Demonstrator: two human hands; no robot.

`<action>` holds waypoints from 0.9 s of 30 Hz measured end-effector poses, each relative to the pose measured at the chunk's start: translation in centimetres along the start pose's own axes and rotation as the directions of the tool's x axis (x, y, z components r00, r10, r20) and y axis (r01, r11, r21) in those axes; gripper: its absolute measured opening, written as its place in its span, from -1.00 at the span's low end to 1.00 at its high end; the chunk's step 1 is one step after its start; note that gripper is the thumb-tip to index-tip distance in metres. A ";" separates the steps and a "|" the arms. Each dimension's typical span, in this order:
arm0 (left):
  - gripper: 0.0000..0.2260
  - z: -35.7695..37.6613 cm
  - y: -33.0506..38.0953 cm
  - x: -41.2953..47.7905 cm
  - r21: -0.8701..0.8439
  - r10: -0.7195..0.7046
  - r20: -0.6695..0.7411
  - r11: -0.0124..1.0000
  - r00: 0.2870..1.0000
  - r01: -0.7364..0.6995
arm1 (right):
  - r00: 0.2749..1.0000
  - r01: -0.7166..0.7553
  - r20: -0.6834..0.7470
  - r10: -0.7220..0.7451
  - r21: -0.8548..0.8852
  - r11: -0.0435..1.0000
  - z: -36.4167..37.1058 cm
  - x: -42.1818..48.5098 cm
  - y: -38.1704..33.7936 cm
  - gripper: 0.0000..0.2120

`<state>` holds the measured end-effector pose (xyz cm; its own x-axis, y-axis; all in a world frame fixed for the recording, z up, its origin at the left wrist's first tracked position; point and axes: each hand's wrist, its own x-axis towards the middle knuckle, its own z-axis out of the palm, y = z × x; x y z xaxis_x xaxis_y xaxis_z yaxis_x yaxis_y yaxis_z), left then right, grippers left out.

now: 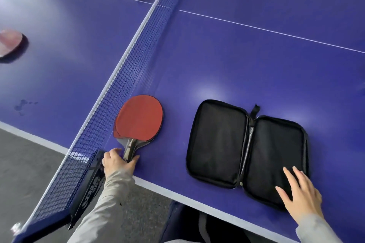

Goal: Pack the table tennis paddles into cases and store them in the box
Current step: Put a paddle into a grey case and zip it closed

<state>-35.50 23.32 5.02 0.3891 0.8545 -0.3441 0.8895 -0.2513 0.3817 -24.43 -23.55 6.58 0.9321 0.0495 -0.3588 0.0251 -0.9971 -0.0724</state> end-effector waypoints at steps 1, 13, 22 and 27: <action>-0.46 0.2 -0.1 0.1 -0.009 0.015 0.007 1.000 1.000 -0.015 | 1.000 -0.026 0.009 0.026 -0.005 1.000 0.0 0.0 -0.3 -0.40; -0.71 0.7 -0.7 0.6 -0.125 0.041 0.016 0.991 0.999 -0.039 | 0.992 -0.083 0.085 0.089 -0.076 0.994 0.2 0.5 -1.1 -0.37; -0.75 0.9 1.8 -2.6 -0.074 0.086 0.047 0.994 0.995 -0.082 | 0.994 0.009 0.107 0.005 -0.125 0.992 0.1 0.3 0.9 -0.35; -0.73 2.8 5.9 -7.8 -0.090 0.087 0.078 0.993 0.993 -0.080 | 0.996 0.071 0.066 -0.067 -0.057 0.996 -0.1 0.2 2.7 -0.35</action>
<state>-32.56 13.92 7.55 0.4830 0.7911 -0.3754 0.8302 -0.2774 0.4836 -24.17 -26.26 6.46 0.9023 0.1201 -0.4141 0.1119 -0.9927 -0.0441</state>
